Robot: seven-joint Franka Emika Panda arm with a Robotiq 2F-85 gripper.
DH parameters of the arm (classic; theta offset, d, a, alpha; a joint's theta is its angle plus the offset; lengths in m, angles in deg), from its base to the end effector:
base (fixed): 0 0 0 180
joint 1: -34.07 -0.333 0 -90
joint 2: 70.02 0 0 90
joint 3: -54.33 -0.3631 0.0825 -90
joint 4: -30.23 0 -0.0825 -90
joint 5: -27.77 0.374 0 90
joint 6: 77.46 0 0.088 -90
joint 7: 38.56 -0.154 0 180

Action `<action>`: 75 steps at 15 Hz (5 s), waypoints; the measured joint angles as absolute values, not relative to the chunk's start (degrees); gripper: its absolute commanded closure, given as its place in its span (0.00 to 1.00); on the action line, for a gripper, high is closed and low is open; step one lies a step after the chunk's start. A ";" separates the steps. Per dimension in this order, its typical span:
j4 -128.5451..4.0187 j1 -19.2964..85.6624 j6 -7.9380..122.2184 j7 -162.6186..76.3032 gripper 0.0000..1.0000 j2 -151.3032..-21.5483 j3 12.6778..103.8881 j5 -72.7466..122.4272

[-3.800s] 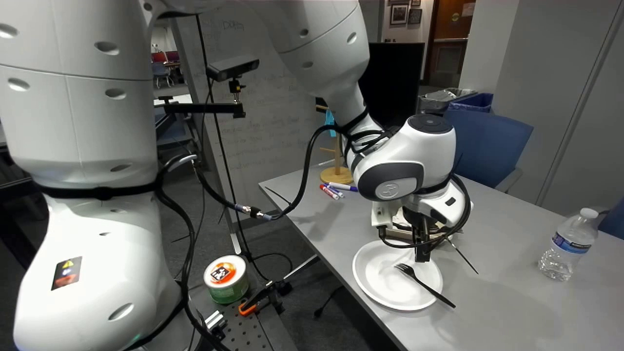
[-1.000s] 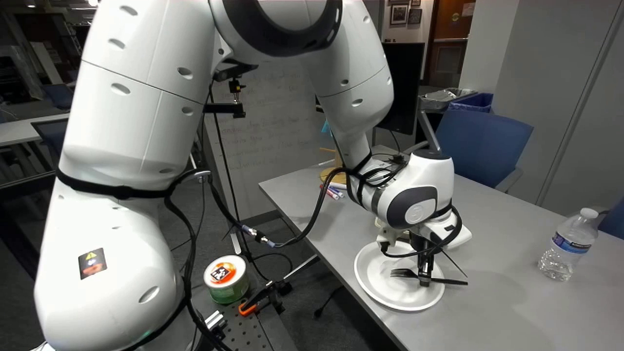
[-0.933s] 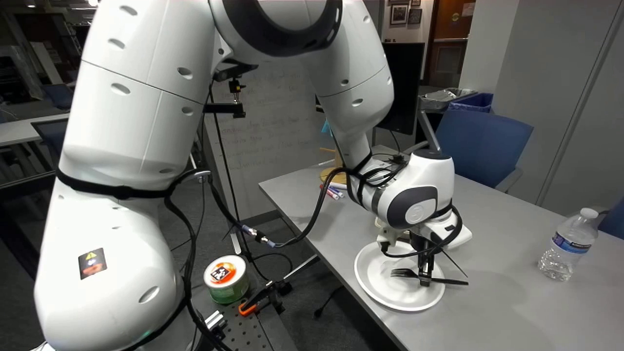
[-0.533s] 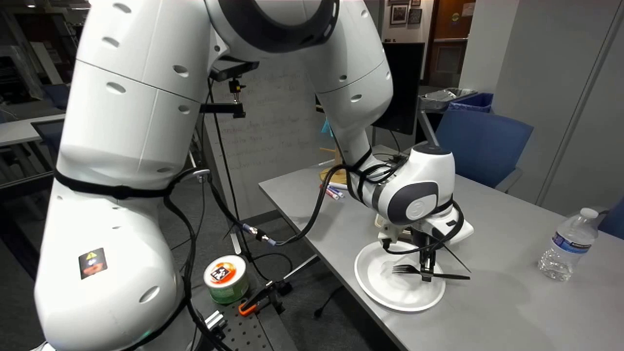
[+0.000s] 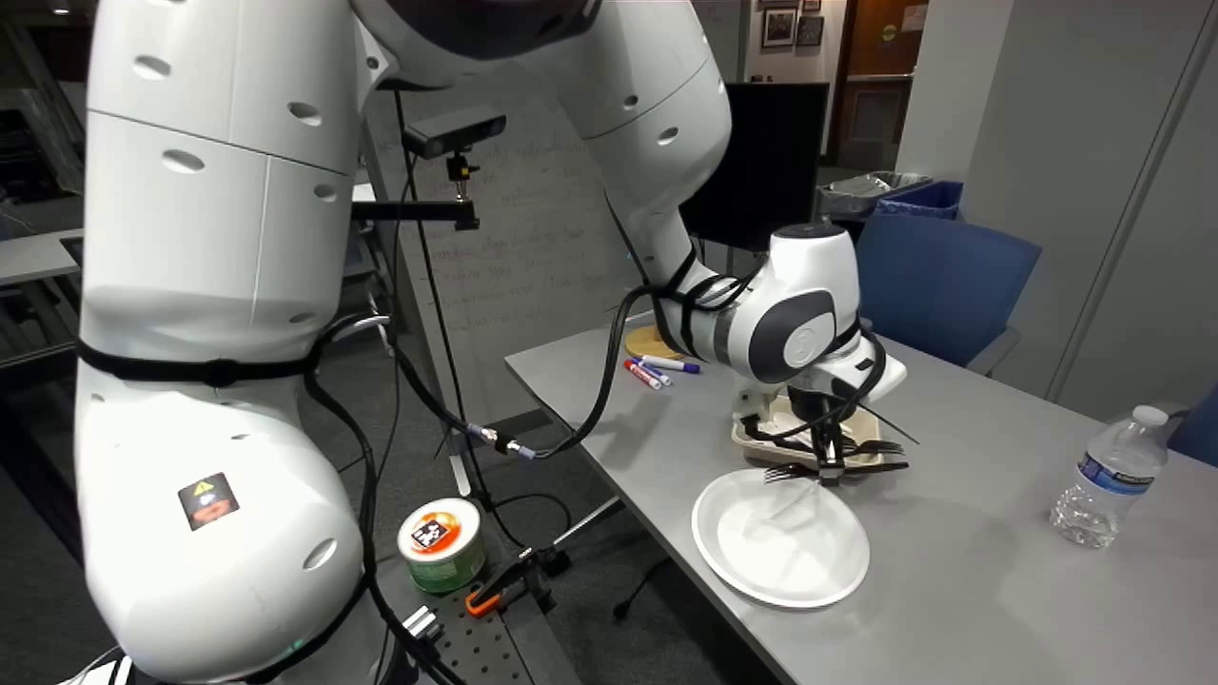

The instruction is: Move the forks from the white plate to the brown bowl starting with the black fork

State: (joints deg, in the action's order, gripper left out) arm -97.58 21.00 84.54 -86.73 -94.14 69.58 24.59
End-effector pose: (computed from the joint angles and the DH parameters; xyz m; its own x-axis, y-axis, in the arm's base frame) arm 0.5874 -0.0204 0.2115 0.6795 -0.6999 0.2201 -0.7097 -0.7031 -0.0451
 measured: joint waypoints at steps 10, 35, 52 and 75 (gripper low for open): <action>-91.84 16.83 87.30 -89.14 0.98 -92.50 68.02 21.67; -77.76 20.62 91.39 -86.82 0.14 -110.86 65.21 29.48; -101.46 19.69 82.58 -71.07 0.00 -89.80 67.52 21.47; -94.54 21.59 80.57 -65.67 0.93 -101.87 67.65 15.93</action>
State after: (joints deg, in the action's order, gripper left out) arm -94.54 21.59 80.57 -65.67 -101.87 67.65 15.93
